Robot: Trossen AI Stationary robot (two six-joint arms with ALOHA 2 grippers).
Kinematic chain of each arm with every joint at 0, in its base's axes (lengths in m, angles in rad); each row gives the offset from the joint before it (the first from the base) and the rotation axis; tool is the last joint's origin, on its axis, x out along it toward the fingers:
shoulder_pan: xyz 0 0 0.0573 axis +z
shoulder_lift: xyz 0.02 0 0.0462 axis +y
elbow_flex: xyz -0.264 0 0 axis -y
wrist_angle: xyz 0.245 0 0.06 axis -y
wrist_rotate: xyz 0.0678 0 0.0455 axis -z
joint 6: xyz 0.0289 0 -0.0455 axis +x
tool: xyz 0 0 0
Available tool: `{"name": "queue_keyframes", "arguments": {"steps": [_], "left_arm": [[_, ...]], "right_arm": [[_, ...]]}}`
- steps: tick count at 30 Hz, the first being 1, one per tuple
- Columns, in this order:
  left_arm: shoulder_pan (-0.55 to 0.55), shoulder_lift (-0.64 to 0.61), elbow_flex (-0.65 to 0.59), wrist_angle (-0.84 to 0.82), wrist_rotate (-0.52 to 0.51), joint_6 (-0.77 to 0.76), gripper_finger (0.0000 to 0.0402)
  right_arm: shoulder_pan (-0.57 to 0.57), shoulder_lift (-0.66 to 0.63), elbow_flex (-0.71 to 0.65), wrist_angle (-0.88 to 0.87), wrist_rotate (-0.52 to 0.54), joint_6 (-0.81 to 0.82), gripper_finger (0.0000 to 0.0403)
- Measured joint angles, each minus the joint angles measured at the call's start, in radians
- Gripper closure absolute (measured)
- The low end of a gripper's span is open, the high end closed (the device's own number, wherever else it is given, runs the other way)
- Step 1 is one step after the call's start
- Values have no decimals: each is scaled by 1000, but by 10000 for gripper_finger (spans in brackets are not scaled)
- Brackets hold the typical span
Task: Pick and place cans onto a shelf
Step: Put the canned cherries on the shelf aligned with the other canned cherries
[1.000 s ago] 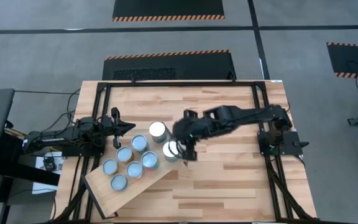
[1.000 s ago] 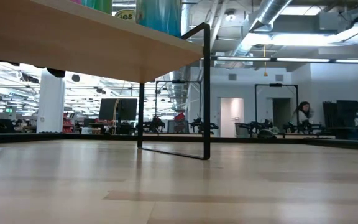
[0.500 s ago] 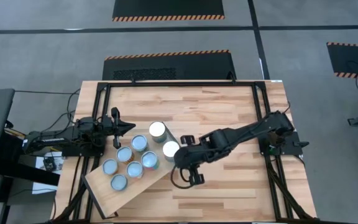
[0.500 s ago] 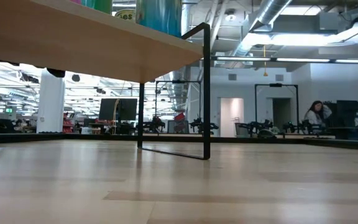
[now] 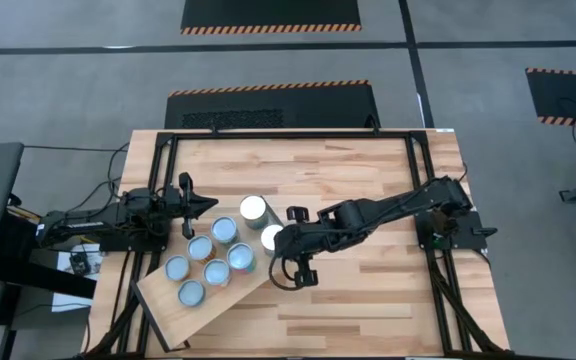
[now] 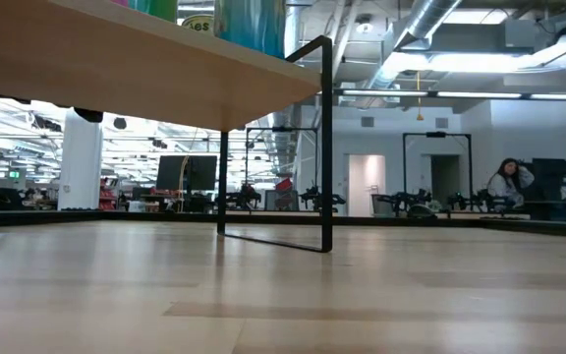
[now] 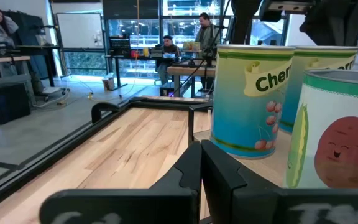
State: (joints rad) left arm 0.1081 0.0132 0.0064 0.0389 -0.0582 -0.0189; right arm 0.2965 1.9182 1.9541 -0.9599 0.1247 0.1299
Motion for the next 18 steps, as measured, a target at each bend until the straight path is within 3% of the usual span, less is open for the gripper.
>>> {"name": "queue_keyframes", "arguments": {"steps": [18], "left_arm": [[0, 0, 0, 0, 0, 0, 401]], "right_arm": [[-18, 0, 0, 20, 12, -7, 394]]}}
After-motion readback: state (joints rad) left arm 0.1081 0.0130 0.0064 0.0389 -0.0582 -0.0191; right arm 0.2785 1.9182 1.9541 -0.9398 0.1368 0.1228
